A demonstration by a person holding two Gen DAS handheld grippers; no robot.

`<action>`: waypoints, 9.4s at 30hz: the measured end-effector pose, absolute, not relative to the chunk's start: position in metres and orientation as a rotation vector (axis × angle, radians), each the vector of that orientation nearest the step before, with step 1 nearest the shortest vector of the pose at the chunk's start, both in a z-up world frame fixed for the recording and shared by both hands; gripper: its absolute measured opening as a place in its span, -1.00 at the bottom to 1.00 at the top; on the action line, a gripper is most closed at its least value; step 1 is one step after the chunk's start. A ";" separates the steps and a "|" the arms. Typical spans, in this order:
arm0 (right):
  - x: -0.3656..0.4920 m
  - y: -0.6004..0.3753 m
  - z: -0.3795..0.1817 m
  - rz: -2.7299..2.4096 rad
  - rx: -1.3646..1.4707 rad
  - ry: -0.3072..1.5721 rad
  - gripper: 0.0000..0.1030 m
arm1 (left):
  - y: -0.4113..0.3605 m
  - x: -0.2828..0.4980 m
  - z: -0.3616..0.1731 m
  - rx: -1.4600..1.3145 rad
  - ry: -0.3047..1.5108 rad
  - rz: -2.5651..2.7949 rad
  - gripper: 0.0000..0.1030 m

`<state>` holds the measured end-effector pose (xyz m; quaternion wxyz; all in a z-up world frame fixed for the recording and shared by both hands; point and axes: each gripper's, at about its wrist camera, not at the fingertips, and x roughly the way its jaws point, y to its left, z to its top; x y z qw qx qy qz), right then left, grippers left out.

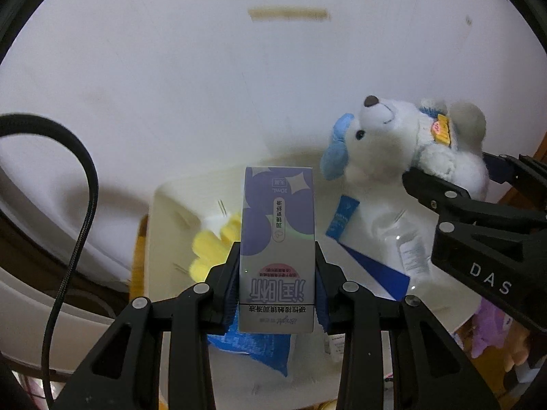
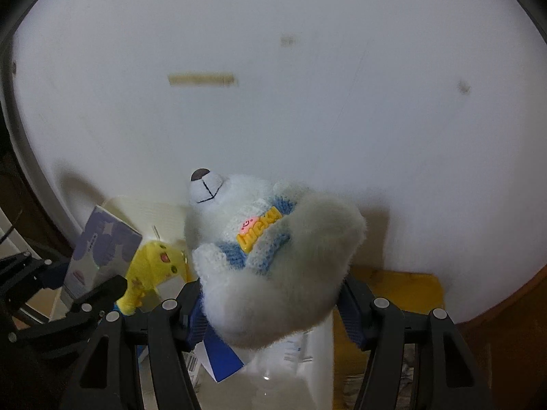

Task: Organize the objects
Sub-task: 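Release the lavender box into the tray with the left gripper while the right gripper drops the bear in, then move both tools back toward the plaid bow and purple plush toy, then grasp the plaid bow with the left gripper while the right gripper grasps the purple plush toy, then lift the plaid bow with the left gripper while the right gripper carries the plush toy to the tray, then release the plaid bow into the tray with the left gripper while the right gripper drops the plush in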

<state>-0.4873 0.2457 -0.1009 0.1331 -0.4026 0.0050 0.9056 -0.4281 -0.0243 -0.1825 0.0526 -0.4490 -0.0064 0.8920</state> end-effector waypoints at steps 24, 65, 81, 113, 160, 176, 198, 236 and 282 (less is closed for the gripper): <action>-0.468 0.251 -0.117 2.676 -1.246 0.089 0.51 | -0.012 -0.386 -0.188 -1.507 0.020 2.552 0.21; -0.153 0.230 0.069 2.838 -0.608 0.122 0.59 | 0.065 -0.203 0.013 -0.993 0.264 2.595 0.56; -0.085 0.271 0.038 2.733 -0.567 0.049 0.59 | 0.151 -0.227 -0.019 -1.119 0.363 2.453 0.56; -0.179 0.377 -0.130 2.598 -1.039 0.503 0.59 | 0.243 -0.402 -0.134 -1.473 0.371 2.261 0.56; -0.263 0.356 -0.190 2.693 -1.199 0.370 0.05 | 0.240 -0.478 -0.203 -1.577 -0.143 2.278 -0.81; -0.254 0.346 -0.165 2.733 -1.181 0.421 -0.98 | 0.208 -0.428 -0.133 -1.406 -0.220 2.305 -0.85; -0.282 0.341 -0.191 2.587 -1.353 0.289 0.57 | 0.105 -0.368 -0.039 -1.225 -0.352 2.433 -0.85; -0.270 0.246 0.004 2.647 -1.170 -0.079 0.15 | -0.075 -0.285 0.014 -1.151 -0.518 2.711 -0.85; -0.556 0.274 -0.167 2.481 -1.436 -0.011 0.26 | -0.092 -0.413 -0.226 -1.632 -0.465 2.527 -0.31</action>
